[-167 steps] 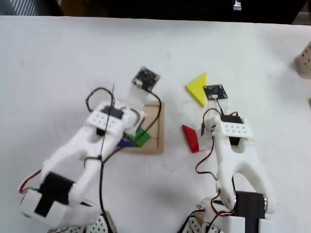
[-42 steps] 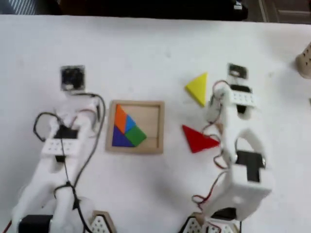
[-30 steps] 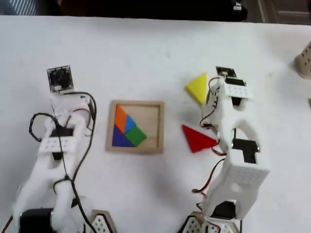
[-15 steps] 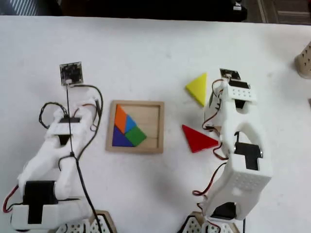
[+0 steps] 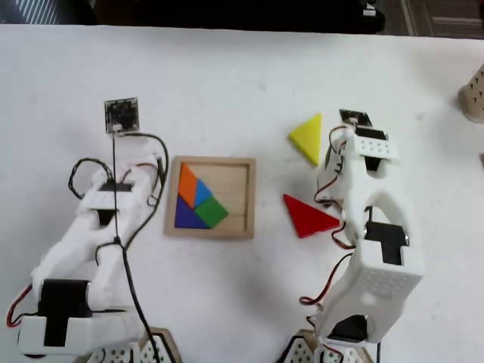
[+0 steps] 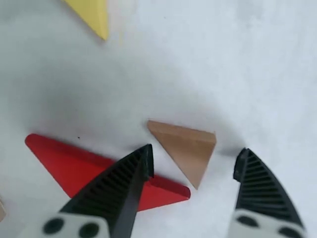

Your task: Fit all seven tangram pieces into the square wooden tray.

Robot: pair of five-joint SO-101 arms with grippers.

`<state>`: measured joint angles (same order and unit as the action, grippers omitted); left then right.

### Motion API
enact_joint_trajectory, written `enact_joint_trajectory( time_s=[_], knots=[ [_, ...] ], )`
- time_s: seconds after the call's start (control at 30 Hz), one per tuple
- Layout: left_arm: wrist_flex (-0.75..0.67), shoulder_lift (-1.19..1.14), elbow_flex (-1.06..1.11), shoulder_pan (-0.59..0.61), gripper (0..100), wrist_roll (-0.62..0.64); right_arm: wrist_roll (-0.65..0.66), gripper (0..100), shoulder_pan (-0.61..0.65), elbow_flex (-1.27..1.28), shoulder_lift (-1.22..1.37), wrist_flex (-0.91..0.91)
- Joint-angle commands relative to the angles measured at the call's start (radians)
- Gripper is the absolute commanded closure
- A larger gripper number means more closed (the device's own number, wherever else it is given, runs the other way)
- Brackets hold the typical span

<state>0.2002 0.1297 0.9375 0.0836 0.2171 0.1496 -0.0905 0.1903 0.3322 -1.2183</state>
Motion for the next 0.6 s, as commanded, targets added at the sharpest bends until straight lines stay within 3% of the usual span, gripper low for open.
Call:
enact_joint_trajectory(
  time_s=[0.0, 0.17, 0.57],
  knots=[
    [0.0, 0.005, -0.06, -0.019, 97, 0.006, 0.109, 74.0, 0.016, 0.005, -0.027, 0.048],
    [0.002, 0.005, -0.057, -0.019, 97, 0.006, 0.198, 74.1, 0.035, 0.006, -0.007, 0.048],
    [-0.002, 0.005, -0.054, -0.019, 97, 0.006, 0.204, 82.7, 0.025, 0.008, -0.002, 0.041]
  ],
)
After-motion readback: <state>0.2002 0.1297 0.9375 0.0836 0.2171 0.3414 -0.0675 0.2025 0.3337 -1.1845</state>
